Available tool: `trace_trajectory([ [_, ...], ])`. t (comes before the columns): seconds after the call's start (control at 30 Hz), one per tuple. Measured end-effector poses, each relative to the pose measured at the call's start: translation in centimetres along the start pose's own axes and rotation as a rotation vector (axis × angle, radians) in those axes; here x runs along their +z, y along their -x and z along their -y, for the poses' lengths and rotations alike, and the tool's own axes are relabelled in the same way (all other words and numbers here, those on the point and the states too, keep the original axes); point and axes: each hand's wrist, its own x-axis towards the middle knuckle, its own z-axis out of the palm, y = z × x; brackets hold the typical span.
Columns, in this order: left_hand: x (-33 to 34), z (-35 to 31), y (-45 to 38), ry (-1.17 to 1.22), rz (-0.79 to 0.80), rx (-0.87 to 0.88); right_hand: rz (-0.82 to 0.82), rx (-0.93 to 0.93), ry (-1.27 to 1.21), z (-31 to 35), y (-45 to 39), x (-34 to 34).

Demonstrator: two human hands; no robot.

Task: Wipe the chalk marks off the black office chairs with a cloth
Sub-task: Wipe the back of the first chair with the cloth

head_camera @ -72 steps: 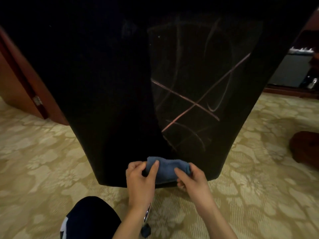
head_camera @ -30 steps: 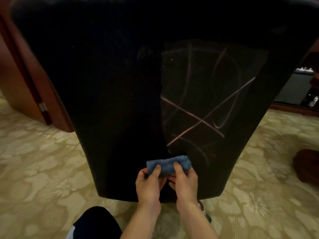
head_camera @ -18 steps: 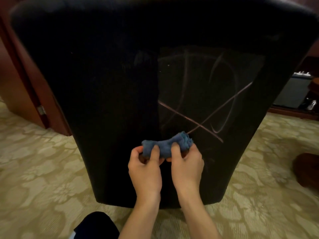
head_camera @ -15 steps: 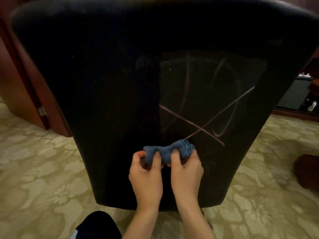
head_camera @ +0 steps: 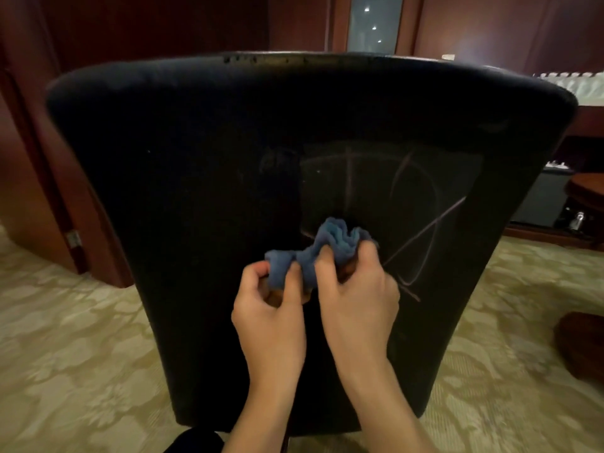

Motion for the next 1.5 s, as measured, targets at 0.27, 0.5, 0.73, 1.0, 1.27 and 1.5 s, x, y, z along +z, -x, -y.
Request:
trace_trajectory([
  [0.27, -0.6, 1.5, -0.3, -0.195, 0.079, 0.013, 0.086, -0.005, 0.179, -2.4, 1.6, 1.5],
  [0.5, -1.1, 0.7, -0.4, -0.125, 0.048, 0.067, 0.052, -0.128, 0.111, -1.3, 0.6, 0.9],
  [0.73, 1.0, -8.1, -4.1, -0.002, -0.042, 0.320, -0.276, -0.507, -0.048, 7.3, -5.4, -1.9],
  [1.0, -0.5, -2.9, -2.1, -0.231, 0.044, 0.138, -0.147, -0.428, 0.145, 1.0, -1.7, 0.4],
  [1.27, -0.8, -7.6, -4.5, -0.060, -0.135, 0.386, -0.223, -0.516, -0.064, 6.3, -4.2, -1.6],
  [1.5, -3.1, -8.9, -7.2, -0.083, -0.235, 0.370, -0.192, -0.629, 0.036, 10.4, -4.2, 1.0],
])
